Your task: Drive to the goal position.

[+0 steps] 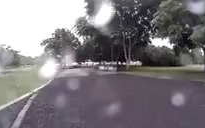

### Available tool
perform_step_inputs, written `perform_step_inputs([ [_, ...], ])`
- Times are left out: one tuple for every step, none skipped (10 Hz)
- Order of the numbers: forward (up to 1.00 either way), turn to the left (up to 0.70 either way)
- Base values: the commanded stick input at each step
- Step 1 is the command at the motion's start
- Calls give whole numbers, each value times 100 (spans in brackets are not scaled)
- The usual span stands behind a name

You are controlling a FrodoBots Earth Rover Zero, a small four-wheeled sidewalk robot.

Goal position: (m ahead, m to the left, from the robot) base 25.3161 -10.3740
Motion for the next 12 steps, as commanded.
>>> perform_step_inputs([
  [70, 0],
  [70, 0],
  [70, 0],
  [70, 0],
  [70, 0],
  [70, 0],
  [70, 0],
  [70, 0],
  [70, 0],
  [70, 0],
  [70, 0],
  [70, 0],
])
